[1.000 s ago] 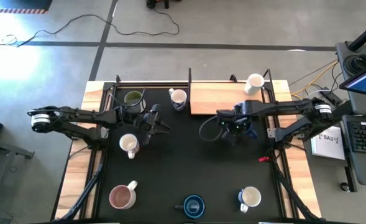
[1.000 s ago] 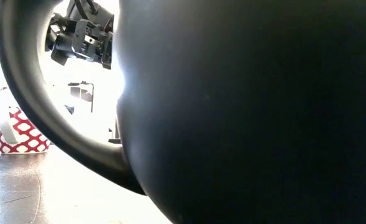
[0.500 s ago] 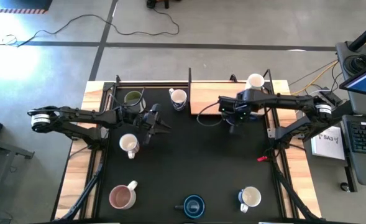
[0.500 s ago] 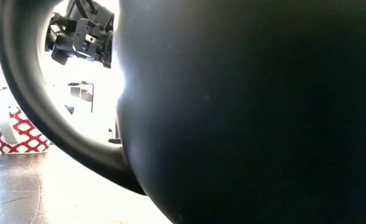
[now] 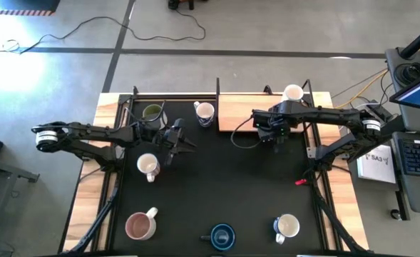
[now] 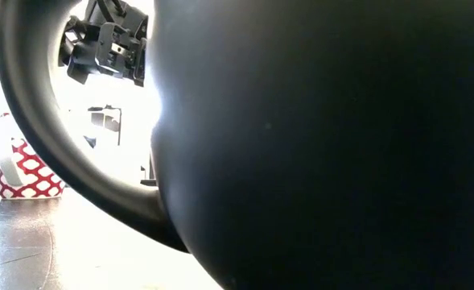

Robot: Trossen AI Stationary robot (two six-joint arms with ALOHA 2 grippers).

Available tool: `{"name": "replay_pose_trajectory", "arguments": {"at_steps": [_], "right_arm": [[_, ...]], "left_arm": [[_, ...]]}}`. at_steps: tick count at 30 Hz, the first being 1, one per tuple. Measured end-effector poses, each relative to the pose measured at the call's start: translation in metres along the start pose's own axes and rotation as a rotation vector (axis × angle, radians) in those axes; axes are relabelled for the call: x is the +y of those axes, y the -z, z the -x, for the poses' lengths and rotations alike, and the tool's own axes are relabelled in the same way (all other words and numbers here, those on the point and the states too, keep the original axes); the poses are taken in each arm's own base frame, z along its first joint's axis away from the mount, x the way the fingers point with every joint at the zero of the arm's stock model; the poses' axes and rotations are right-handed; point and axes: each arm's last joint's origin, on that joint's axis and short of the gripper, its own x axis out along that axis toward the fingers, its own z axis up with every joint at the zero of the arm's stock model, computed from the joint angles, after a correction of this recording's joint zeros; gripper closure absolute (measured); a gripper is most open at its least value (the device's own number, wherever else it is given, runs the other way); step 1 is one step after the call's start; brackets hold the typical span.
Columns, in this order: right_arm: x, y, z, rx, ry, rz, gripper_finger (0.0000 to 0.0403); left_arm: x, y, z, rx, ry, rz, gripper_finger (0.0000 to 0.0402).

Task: Place coffee mugs
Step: Put the dark blue mug on the shelf

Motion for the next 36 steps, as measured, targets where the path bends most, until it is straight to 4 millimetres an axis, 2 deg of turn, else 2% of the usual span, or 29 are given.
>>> {"name": "replay_pose_trajectory", "arguments": {"at_steps": [7, 24, 31, 36], "right_arm": [[-0.01, 0.005, -0.003, 0.011, -0.006, 0.031, 0.039], [-0.038, 0.025, -0.017, 0.052, -0.052, -0.017, 0.0389], [-0.038, 0.027, -0.021, 0.057, -0.078, -0.028, 0.0358], [-0.037, 0.028, -0.025, 0.068, -0.08, -0.026, 0.0352]], "left_arm": [[0.0, 0.0, 0.0, -0.003, -0.001, -0.002, 0.0322], [0.0, 0.0, 0.0, -0.002, -0.001, -0.002, 0.0322], [0.001, 0.0, 0.0, 0.002, -0.019, -0.002, 0.0322], [0.001, 0.0, 0.0, 0.003, -0.024, -0.002, 0.0322]]}}
